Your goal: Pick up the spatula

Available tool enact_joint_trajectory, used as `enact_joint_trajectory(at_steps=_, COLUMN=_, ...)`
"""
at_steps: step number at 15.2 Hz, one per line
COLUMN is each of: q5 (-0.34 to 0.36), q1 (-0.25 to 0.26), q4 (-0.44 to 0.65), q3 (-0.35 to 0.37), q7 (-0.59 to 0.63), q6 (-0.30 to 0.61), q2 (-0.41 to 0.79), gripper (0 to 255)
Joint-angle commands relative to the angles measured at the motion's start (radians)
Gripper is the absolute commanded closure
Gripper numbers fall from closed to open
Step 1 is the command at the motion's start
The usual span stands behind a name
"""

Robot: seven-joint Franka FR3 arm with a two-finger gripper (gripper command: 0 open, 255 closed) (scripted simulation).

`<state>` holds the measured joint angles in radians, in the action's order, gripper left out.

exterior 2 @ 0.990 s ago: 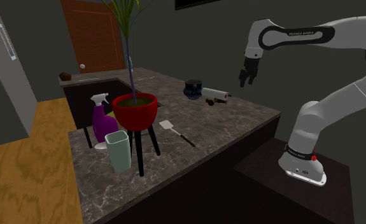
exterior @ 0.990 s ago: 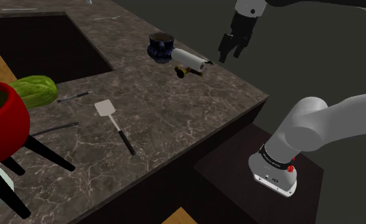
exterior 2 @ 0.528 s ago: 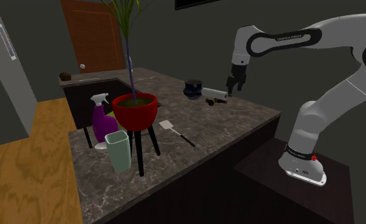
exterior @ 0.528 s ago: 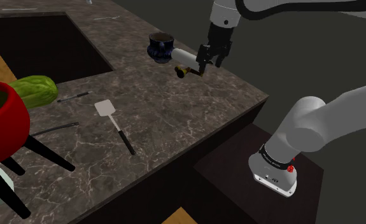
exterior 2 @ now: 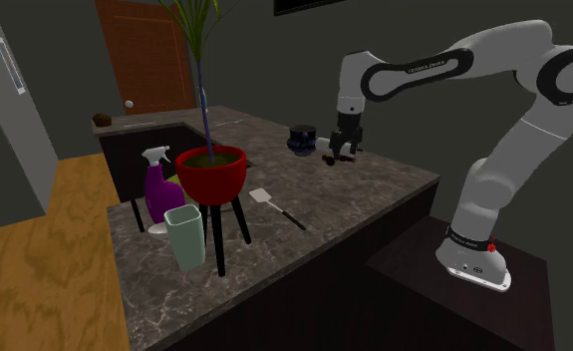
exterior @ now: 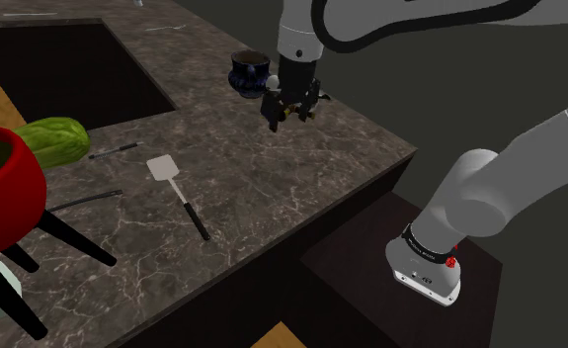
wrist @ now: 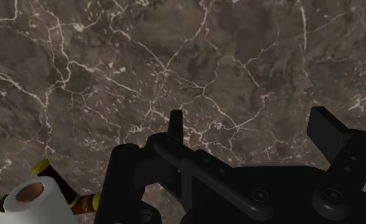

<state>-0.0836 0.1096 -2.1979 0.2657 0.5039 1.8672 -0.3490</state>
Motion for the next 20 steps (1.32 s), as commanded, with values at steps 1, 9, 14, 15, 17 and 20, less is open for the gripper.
enact_joint_trajectory(at_steps=1, q5=0.002, q1=0.008, q4=0.038, q3=0.031, q7=0.045, q6=0.016, q2=0.060, gripper=0)
enact_joint_trajectory(at_steps=9, q5=0.064, q1=0.052, q4=0.246, q3=0.133, q7=0.230, q6=0.057, q2=0.340, gripper=0)
enact_joint_trajectory(at_steps=14, q5=0.135, q1=0.106, q4=0.421, q3=0.168, q7=0.343, q6=0.049, q2=0.535, gripper=0)
enact_joint_trajectory(at_steps=15, q5=0.150, q1=0.120, q4=0.461, q3=0.172, q7=0.364, q6=0.044, q2=0.576, gripper=0)
enact_joint_trajectory(at_steps=17, q5=0.179, q1=0.152, q4=0.547, q3=0.175, q7=0.403, q6=0.029, q2=0.658, gripper=0)
enact_joint_trajectory(at_steps=20, q5=0.221, q1=0.207, q4=0.693, q3=0.174, q7=0.453, q6=-0.004, q2=0.787, gripper=0)
